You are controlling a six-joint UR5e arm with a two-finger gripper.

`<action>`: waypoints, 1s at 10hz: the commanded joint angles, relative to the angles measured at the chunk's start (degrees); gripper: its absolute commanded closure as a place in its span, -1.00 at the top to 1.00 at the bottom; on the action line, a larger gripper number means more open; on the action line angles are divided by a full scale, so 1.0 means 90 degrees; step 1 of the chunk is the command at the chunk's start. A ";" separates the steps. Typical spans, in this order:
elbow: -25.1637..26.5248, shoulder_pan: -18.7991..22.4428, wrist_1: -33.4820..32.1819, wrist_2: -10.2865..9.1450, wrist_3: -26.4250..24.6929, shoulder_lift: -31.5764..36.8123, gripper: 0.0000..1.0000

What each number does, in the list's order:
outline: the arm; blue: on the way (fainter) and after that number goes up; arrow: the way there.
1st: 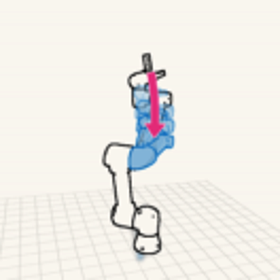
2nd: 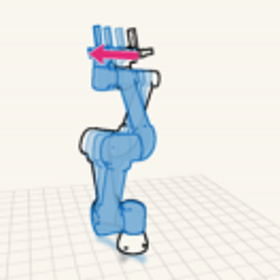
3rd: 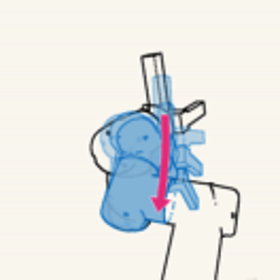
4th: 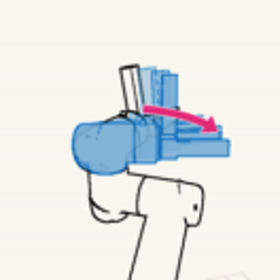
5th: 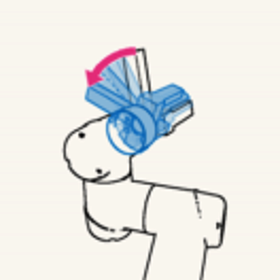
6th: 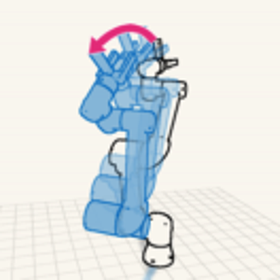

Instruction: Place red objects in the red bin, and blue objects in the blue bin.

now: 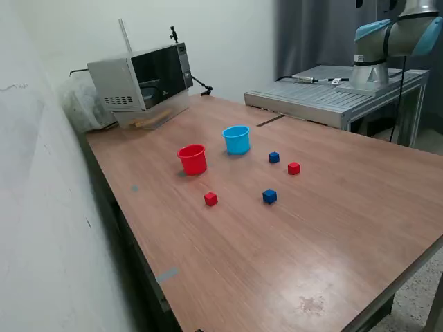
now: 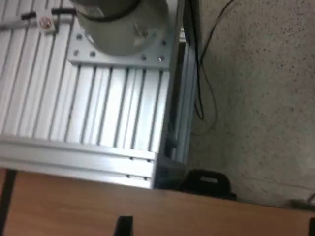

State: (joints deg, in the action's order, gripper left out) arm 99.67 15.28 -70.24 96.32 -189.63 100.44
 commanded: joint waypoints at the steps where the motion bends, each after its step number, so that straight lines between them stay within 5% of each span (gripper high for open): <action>1: -0.0146 0.0158 -0.0545 -0.0292 0.0524 -0.0047 1.00; 4: -0.0157 -0.0027 -0.1156 -0.0283 0.0524 -0.0047 1.00; 6: -0.0079 -0.0037 -0.1753 0.0261 0.0456 -0.0028 1.00; 10: -0.0029 -0.0115 -0.1834 0.0343 0.0367 0.0002 1.00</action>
State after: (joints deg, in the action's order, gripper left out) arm 99.14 14.52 -85.40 98.47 -186.03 100.28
